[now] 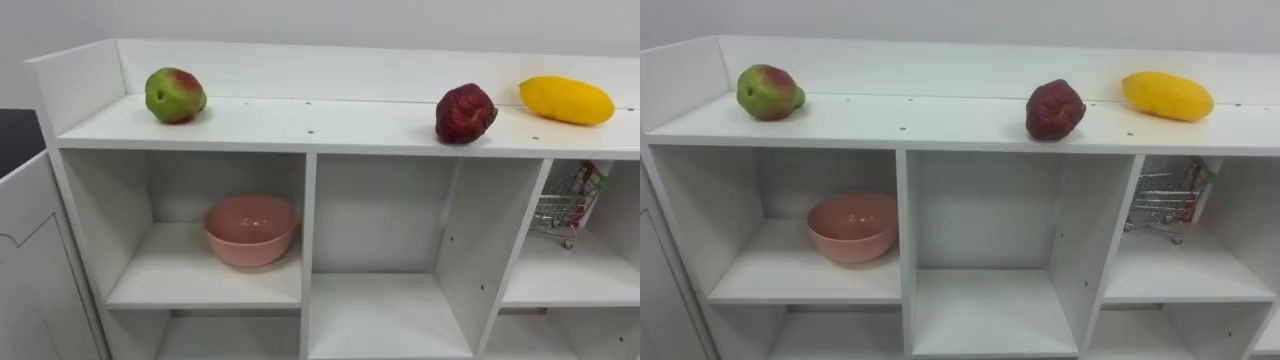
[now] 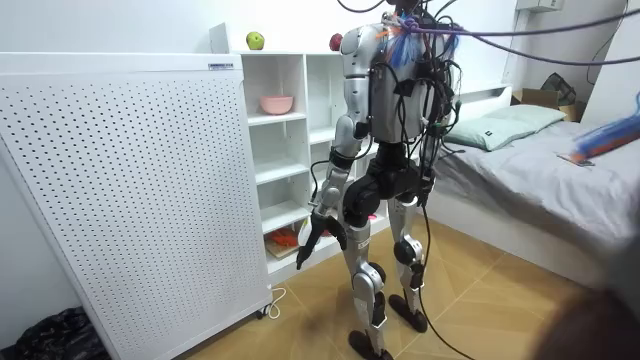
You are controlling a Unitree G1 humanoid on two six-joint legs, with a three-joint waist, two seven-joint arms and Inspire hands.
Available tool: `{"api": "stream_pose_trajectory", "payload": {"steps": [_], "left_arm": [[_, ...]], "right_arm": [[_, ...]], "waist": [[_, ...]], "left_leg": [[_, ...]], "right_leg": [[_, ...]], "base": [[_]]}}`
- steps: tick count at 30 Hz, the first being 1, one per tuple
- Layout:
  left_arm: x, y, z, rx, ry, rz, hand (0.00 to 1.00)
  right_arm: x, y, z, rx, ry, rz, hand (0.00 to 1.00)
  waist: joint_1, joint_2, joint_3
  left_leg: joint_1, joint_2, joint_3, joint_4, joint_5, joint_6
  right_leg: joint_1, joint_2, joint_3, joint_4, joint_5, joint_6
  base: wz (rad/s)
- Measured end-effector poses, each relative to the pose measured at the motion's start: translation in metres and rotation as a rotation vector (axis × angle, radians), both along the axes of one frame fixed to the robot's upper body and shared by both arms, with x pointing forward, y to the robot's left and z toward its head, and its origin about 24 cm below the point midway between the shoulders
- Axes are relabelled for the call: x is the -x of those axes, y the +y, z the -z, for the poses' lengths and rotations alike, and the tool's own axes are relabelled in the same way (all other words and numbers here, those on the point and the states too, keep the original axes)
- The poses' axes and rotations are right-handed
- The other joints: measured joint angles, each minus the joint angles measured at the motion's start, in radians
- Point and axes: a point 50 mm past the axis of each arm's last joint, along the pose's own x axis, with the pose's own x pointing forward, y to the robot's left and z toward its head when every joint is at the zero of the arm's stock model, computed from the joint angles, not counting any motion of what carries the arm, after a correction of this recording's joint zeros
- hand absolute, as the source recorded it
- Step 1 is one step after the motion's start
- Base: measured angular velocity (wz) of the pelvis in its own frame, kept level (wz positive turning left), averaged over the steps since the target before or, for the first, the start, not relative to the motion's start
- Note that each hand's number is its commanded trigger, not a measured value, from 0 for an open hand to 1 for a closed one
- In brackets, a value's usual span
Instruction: Arrange fruit in the closet
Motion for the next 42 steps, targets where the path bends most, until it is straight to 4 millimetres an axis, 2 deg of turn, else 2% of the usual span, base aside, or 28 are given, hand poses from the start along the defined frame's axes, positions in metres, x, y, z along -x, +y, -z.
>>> {"api": "stream_pose_trajectory", "payload": {"steps": [6,12,16,19,22,24,26,27,29,30,32,33,35,36,41,42], "left_arm": [[0.001,0.000,0.000,0.003,-0.001,-0.004,0.00],[-0.002,0.000,0.000,-0.006,-0.031,-0.010,0.00],[-0.004,0.004,-0.002,-0.013,-0.061,-0.052,0.00],[0.001,0.009,-0.003,-0.015,-0.070,-0.081,0.00],[0.006,0.012,-0.004,-0.020,-0.076,-0.105,0.00],[0.009,0.015,-0.005,-0.027,-0.085,-0.109,0.00],[0.016,0.019,-0.006,-0.045,-0.089,-0.119,0.00],[0.016,0.020,-0.007,-0.049,-0.094,-0.119,0.00],[0.020,0.023,-0.009,-0.059,-0.093,-0.121,0.00],[0.020,0.023,-0.009,-0.060,-0.094,-0.121,0.00],[0.022,0.023,-0.009,-0.065,-0.090,-0.122,0.00],[0.022,0.023,-0.009,-0.068,-0.092,-0.121,0.00],[0.020,0.021,-0.009,-0.070,-0.101,-0.103,0.00],[0.020,0.020,-0.009,-0.068,-0.100,-0.099,0.00],[0.020,0.017,-0.008,-0.061,-0.095,-0.083,0.00],[0.021,0.017,-0.008,-0.059,-0.093,-0.083,0.00]], "right_arm": [[0.001,0.000,0.000,0.004,-0.001,0.023,0.00],[0.013,0.003,0.002,-0.017,-0.010,0.240,0.00],[0.014,-0.004,0.001,-0.025,-0.042,0.411,0.00],[0.002,-0.013,-0.004,-0.001,-0.110,0.521,0.00],[-0.030,-0.026,-0.015,0.041,-0.241,0.591,0.00],[-0.051,-0.037,-0.026,0.078,-0.341,0.645,0.00],[-0.085,-0.056,-0.054,0.150,-0.528,0.673,0.00],[-0.092,-0.061,-0.062,0.169,-0.574,0.674,0.00],[-0.122,-0.073,-0.098,0.239,-0.761,0.661,0.00],[-0.128,-0.075,-0.107,0.259,-0.800,0.645,0.00],[-0.147,-0.080,-0.140,0.353,-0.939,0.585,0.00],[-0.151,-0.080,-0.147,0.377,-0.968,0.571,0.00],[-0.163,-0.077,-0.173,0.452,-1.074,0.528,0.00],[-0.165,-0.076,-0.179,0.468,-1.101,0.514,0.00],[-0.183,-0.057,-0.245,0.559,-1.389,0.407,0.00],[-0.186,-0.054,-0.251,0.558,-1.419,0.404,0.00]], "waist": [[0.002,0.002,0.0012],[-0.003,0.002,0.0034],[-0.006,-0.002,0.0028],[-0.008,-0.018,0.0044],[-0.012,-0.020,0.0085],[-0.010,-0.026,0.0060],[-0.016,-0.023,0.0059],[-0.019,-0.024,0.0055],[-0.018,-0.025,0.0042],[-0.017,-0.023,0.0032],[-0.007,-0.024,-0.0011],[-0.007,-0.027,-0.0022],[-0.004,-0.034,0.0000],[-0.004,-0.034,0.0001],[0.000,-0.033,0.0000],[0.000,-0.032,-0.0004]], "left_leg": [[0.002,0.000,0.001,0.000,0.000,0.000],[-0.002,0.000,0.000,-0.005,0.000,0.000],[0.001,0.000,0.001,-0.007,0.000,0.000],[0.005,-0.001,0.001,-0.004,0.000,0.000],[0.009,-0.003,0.001,-0.004,0.000,0.000],[0.008,-0.003,-0.001,-0.004,0.000,0.000],[0.003,-0.003,-0.003,-0.003,0.000,0.000],[0.001,-0.003,-0.002,-0.002,0.000,0.000],[-0.010,-0.003,-0.002,0.000,0.000,0.000],[-0.012,-0.003,-0.003,0.003,0.000,0.000],[-0.014,-0.003,-0.002,0.008,0.000,0.000],[-0.013,-0.003,-0.002,0.009,0.001,0.000],[-0.008,-0.003,-0.002,0.008,0.001,0.000],[-0.008,-0.003,-0.002,0.008,0.001,0.000],[-0.018,-0.002,0.000,0.008,0.001,0.000],[-0.017,-0.002,0.001,0.008,0.001,0.000]], "right_leg": [[-0.004,0.002,0.016,0.000,0.000,0.000],[-0.009,0.004,0.019,0.001,0.000,0.000],[-0.008,0.004,0.020,0.001,0.000,0.000],[-0.004,0.004,0.029,0.001,0.000,0.000],[-0.004,0.003,0.031,0.001,0.000,0.000],[-0.006,0.003,0.029,0.003,0.000,0.000],[-0.010,0.003,0.027,0.002,0.000,0.000],[-0.012,0.003,0.026,0.002,0.000,0.000],[-0.019,0.003,0.027,0.003,0.000,0.000],[-0.021,0.003,0.027,0.002,0.000,0.000],[-0.023,0.003,0.030,0.004,0.000,0.000],[-0.022,0.003,0.029,0.003,0.000,0.000],[-0.020,0.003,0.028,0.003,0.000,0.000],[-0.020,0.003,0.028,0.003,0.000,0.000],[-0.029,0.003,0.027,0.005,0.000,0.000],[-0.029,0.003,0.027,0.005,0.000,0.000]], "base": [[-0.03],[-0.02],[-0.01],[-0.05],[-0.06],[0.00],[0.00],[0.05],[0.00],[0.00],[0.00],[0.00],[0.00],[0.00],[-0.03],[0.00]]}}
